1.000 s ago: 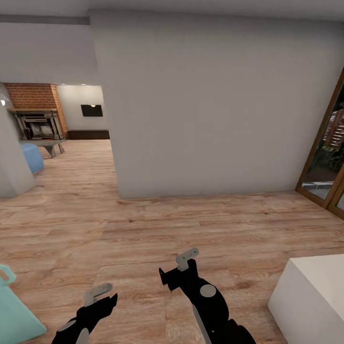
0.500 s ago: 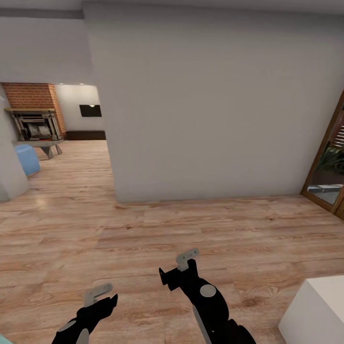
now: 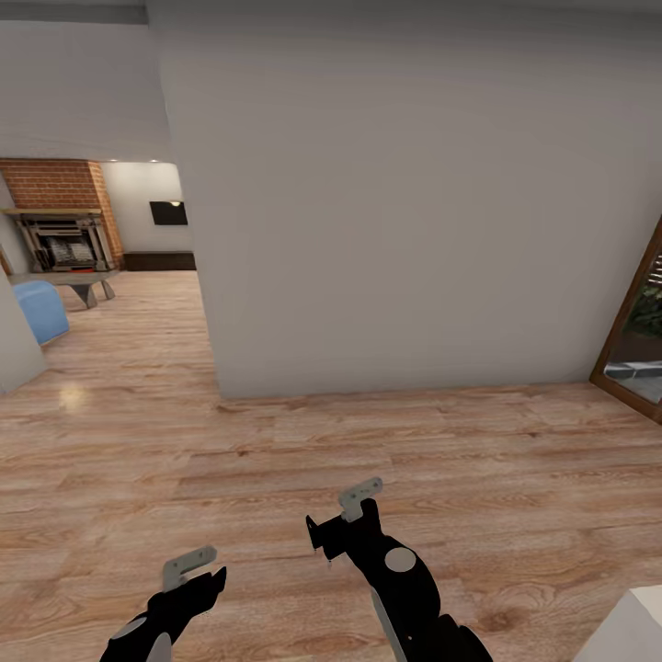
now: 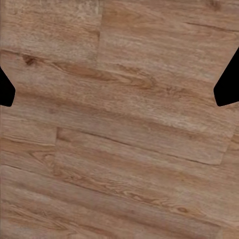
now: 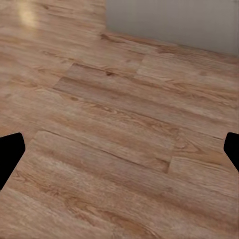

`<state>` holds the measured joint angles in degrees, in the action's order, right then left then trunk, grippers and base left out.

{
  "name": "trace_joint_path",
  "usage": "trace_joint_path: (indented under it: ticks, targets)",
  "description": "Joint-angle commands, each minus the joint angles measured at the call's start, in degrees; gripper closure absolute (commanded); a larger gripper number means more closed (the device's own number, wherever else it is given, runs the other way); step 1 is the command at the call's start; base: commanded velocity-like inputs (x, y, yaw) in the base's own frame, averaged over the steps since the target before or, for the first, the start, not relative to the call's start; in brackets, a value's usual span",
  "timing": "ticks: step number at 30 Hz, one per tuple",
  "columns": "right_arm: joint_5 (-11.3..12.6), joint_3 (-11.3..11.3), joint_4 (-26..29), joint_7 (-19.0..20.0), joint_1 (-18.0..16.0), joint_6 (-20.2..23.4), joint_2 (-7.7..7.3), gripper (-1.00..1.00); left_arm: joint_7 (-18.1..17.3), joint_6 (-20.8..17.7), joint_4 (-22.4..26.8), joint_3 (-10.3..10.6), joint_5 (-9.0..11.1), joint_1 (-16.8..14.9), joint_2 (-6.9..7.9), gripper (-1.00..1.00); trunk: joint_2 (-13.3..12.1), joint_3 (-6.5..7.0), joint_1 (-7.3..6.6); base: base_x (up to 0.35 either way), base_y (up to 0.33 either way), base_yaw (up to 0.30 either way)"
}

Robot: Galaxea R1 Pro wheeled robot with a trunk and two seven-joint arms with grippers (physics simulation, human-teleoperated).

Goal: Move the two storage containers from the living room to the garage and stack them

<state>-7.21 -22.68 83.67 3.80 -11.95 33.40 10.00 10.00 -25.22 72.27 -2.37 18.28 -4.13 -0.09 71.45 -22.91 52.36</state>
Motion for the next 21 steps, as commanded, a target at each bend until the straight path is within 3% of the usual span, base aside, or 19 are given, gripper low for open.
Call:
trace_joint_path:
  ticks: [1, 18, 21]
  targets:
    - [0.00, 0.00, 0.00, 0.01, 0.00, 0.00, 0.00, -1.00, 0.01, 0.00, -0.04, 0.00, 0.00, 0.00, 0.00, -1.00, 0.00, 0.00, 0.00, 0.337, 0.000, 0.000]
    - [-0.16, -0.09, 0.84, 0.57, 0.00, -0.64, 0.00, -1.00, 0.28, -0.05, -0.28, -0.08, 0.00, 0.00, 0.00, -1.00, 0.00, 0.00, 0.00, 0.337, 0.000, 0.000]
    - [-0.23, -0.15, 2.43, 0.46, 0.00, -0.88, 0.00, -1.00, -0.07, -0.02, -0.30, -1.89, 0.07, 0.00, 0.00, -1.00, 0.00, 0.00, 0.00, 0.337, 0.000, 0.000]
